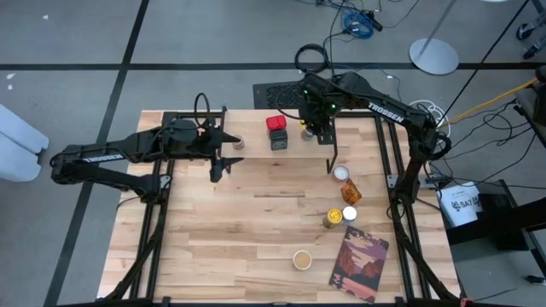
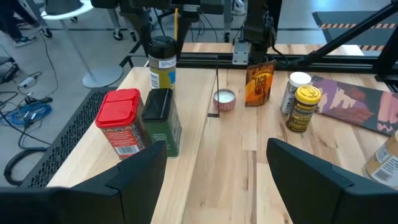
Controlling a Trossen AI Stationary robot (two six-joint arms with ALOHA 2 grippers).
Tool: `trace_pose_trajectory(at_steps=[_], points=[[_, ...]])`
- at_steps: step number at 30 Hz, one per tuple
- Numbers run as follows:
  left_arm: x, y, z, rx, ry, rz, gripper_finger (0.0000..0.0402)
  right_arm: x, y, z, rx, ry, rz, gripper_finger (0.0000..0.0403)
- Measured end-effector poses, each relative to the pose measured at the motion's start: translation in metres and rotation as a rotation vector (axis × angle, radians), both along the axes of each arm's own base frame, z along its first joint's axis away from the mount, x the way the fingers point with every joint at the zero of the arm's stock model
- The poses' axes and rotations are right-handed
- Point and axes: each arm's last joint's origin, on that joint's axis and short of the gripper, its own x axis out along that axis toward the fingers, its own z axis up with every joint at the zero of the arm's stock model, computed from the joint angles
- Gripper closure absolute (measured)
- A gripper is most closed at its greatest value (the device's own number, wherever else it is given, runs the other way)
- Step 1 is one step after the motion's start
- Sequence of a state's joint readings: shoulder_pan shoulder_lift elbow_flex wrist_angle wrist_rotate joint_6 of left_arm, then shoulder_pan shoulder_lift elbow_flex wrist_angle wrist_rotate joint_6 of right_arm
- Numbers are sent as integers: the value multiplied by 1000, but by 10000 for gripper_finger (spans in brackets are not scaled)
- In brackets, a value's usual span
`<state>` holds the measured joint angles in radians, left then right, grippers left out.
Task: Shelf spices
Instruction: Put the dark yellow spice bottle on the shelf, then put the yellow spice bottle on the shelf
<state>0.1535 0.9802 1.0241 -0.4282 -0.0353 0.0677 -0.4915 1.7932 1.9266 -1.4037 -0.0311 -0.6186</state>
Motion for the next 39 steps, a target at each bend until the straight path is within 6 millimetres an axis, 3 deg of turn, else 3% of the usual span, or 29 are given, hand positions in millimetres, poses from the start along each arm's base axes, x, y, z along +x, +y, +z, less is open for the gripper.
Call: trace_pose_trajectory(at_steps=[8, 24, 32, 39], points=[[0, 0, 0, 0, 0, 0, 116, 0, 0, 0, -5, -1, 3, 165], [0, 0, -1, -2, 10, 0, 116, -1, -1, 3, -55, 6, -16, 163], [0, 0, -1, 18, 13, -8, 116, -19, 9, 26, -82, -69, -51, 163], [0, -3, 0, 19, 5, -29, 116, -47, 30, 60, -99, -199, -120, 163]])
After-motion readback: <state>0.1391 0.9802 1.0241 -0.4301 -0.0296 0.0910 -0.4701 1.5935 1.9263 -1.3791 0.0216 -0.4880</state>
